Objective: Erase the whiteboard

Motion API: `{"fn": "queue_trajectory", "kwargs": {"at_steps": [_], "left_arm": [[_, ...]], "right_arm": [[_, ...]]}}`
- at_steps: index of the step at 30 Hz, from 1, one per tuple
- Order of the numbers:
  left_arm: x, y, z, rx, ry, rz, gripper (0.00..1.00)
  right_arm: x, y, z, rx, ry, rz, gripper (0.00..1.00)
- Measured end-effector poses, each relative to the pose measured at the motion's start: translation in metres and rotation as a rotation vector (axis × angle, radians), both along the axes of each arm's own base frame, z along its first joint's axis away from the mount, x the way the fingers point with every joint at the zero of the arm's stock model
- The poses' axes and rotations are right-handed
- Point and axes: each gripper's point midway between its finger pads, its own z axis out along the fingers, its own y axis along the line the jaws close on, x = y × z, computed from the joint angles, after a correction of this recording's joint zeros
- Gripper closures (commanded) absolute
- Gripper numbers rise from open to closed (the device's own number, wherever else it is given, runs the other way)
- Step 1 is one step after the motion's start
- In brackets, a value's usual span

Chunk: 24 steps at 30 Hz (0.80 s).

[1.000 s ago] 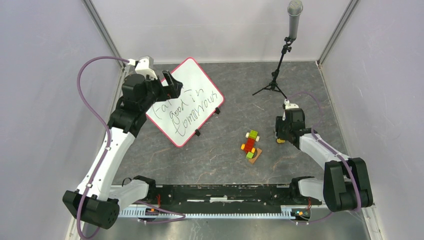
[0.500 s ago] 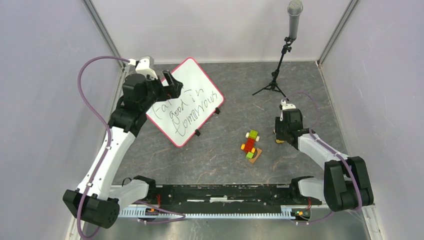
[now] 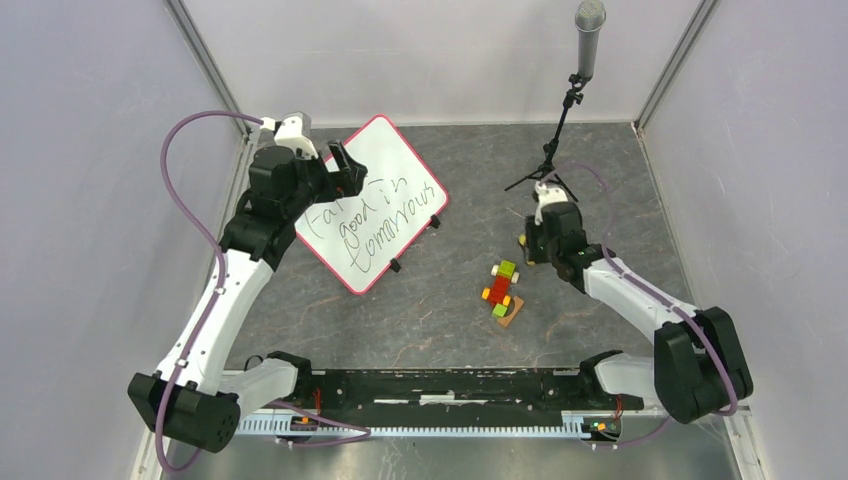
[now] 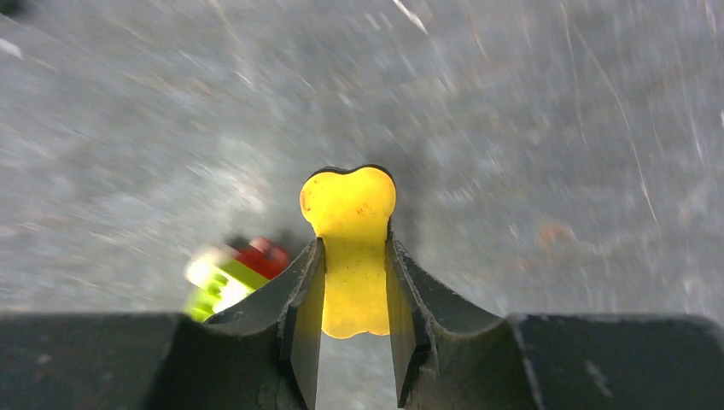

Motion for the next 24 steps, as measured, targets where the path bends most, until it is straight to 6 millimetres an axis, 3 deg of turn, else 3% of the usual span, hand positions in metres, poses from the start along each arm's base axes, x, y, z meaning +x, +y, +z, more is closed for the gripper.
{"fn": "queue_trajectory", "kwargs": {"at_steps": [5, 9, 13, 16, 20, 24], "left_arm": [[0.004, 0.004, -0.004, 0.011, 0.009, 0.024, 0.00], [0.010, 0.007, -0.010, 0.025, 0.027, 0.051, 0.00], [0.025, 0.014, -0.011, 0.056, 0.080, 0.100, 0.00], [0.046, 0.024, 0.001, 0.063, 0.098, 0.142, 0.00], [0.074, 0.046, 0.010, 0.054, 0.098, 0.201, 0.01], [0.094, 0.076, -0.010, -0.015, 0.150, 0.217, 0.06]], "right_arm": [[0.043, 0.068, 0.048, 0.115, -0.153, 0.094, 0.66], [0.076, 0.144, 0.080, 0.235, -0.258, 0.189, 0.65], [0.094, 0.215, 0.106, 0.339, -0.337, 0.297, 0.65], [0.104, 0.260, 0.129, 0.408, -0.405, 0.368, 0.65], [0.112, 0.297, 0.154, 0.486, -0.486, 0.438, 0.65], [0.120, 0.316, 0.165, 0.524, -0.538, 0.489, 0.65]]}}
